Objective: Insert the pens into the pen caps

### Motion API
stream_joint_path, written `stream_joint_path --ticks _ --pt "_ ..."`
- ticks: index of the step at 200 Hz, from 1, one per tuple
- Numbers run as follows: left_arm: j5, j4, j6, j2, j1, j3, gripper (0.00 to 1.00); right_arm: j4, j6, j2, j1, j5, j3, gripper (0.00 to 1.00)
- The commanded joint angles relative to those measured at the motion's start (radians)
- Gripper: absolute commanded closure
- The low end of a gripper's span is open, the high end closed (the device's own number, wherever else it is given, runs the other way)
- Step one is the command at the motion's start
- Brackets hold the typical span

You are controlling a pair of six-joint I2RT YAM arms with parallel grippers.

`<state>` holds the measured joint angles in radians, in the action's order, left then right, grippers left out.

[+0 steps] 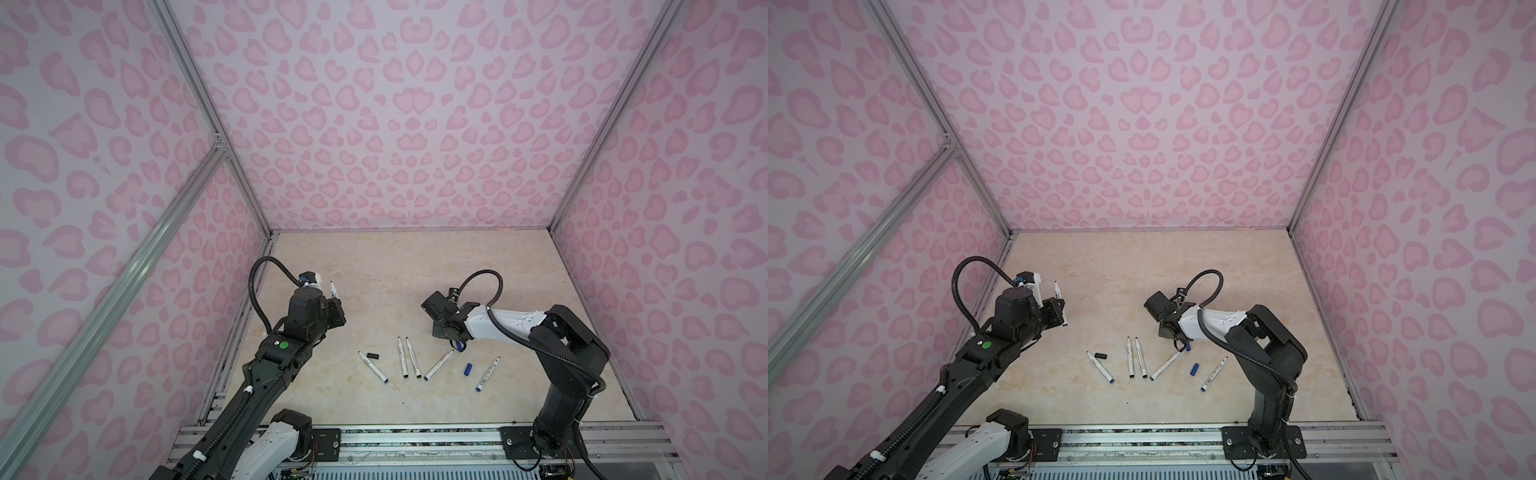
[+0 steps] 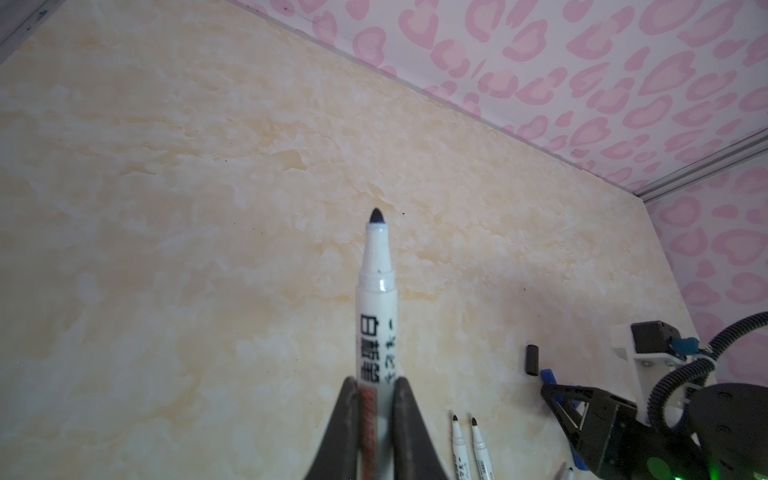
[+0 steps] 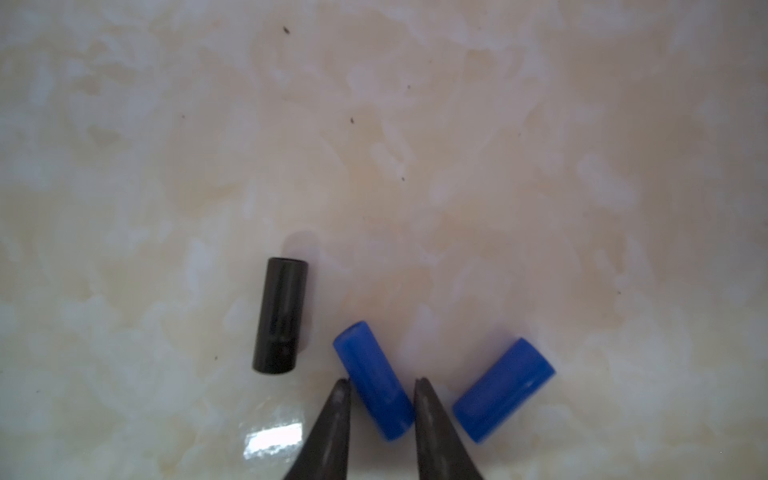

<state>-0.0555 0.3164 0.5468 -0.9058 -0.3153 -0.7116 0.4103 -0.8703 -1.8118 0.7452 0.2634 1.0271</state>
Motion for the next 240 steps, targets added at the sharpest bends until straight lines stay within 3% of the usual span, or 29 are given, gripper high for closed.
stream_joint_path --ticks 1,79,112,182,240 --pt "0.005 -0.009 -0.001 0.002 0.0 -0.009 0.96 0.029 0.042 -0.033 -0.001 -0.067 0.006 0.71" --pt "0.008 -0.01 0.001 0.002 0.001 -0.008 0.96 0.048 0.066 -0.037 -0.019 -0.048 0.022 0.64" --pt "0.004 -0.009 -0.001 0.006 0.0 -0.008 0.96 0.046 0.074 -0.037 -0.027 -0.063 0.024 0.78" --pt "0.025 -0.02 -0.001 -0.003 0.001 -0.004 0.96 0.01 0.059 -0.017 -0.034 -0.078 -0.011 0.87" --pt "0.138 -0.088 -0.011 -0.028 -0.009 0.009 0.96 -0.018 0.054 0.089 -0.053 -0.054 -0.049 0.92"
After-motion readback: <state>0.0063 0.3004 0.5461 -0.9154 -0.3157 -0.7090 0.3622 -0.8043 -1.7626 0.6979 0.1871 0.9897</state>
